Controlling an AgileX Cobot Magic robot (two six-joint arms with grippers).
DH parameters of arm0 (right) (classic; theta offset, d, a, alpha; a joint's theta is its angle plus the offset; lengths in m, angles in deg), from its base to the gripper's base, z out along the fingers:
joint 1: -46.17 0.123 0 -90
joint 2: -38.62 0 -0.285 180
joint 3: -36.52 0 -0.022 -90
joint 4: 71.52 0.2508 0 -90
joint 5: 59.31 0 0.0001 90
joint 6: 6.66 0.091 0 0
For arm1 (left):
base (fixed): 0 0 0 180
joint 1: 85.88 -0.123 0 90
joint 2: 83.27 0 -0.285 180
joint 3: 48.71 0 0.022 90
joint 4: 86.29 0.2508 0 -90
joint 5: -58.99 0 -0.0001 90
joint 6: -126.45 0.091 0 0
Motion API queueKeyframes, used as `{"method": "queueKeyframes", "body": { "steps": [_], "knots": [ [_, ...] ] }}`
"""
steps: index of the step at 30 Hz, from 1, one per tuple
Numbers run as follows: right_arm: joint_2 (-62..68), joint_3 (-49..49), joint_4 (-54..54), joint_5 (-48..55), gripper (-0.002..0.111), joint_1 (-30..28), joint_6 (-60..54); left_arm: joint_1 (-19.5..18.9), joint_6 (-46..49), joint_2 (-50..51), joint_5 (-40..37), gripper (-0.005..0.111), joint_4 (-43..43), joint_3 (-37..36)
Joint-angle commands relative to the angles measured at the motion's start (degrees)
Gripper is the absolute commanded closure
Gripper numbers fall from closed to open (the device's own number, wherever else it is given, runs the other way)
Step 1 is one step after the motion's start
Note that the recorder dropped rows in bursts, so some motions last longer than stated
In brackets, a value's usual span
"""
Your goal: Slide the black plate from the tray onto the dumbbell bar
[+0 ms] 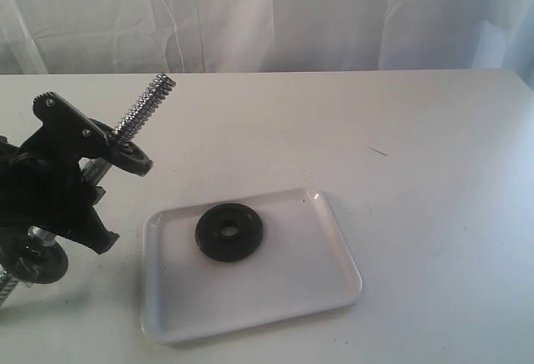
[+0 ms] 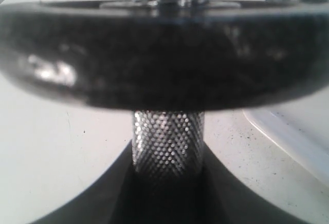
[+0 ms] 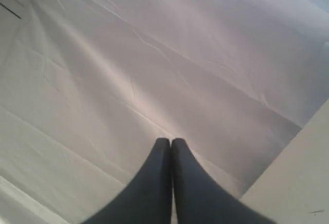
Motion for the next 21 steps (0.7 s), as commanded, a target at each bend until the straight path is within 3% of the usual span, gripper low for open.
{"method": "queueKeyframes", "body": {
  "steps": [1,3,5,10,13,17,21],
  "knots": [
    [2.17,10.44,-22.67,12.69,0.108,2.44,8.31,0.01,-0.15,-3.38,5.59,0.107,0.82,1.79],
    [6.50,18.11,-28.46,20.42,0.108,4.97,6.58,0.01,-0.05,-3.38,6.98,0.107,0.53,1.79],
    [12.16,25.15,-28.01,26.34,0.108,7.87,-2.24,0.01,-0.05,-3.38,7.83,0.107,0.53,1.79],
    [31.71,42.58,-18.21,42.81,0.108,12.47,-32.88,0.01,-0.16,-3.38,8.21,0.107,-0.03,1.89],
    [41.39,50.16,-13.00,45.58,0.108,13.13,-36.33,0.01,-0.16,-3.38,8.21,0.107,-1.03,1.89],
    [50.93,55.40,-1.33,44.41,0.108,13.13,-43.28,0.01,-0.16,-3.38,8.57,0.107,-1.16,1.89],
    [61.71,61.05,16.94,51.10,0.108,13.13,-64.89,0.01,-0.24,-3.38,10.20,0.107,-2.15,1.89]
  ]
}}
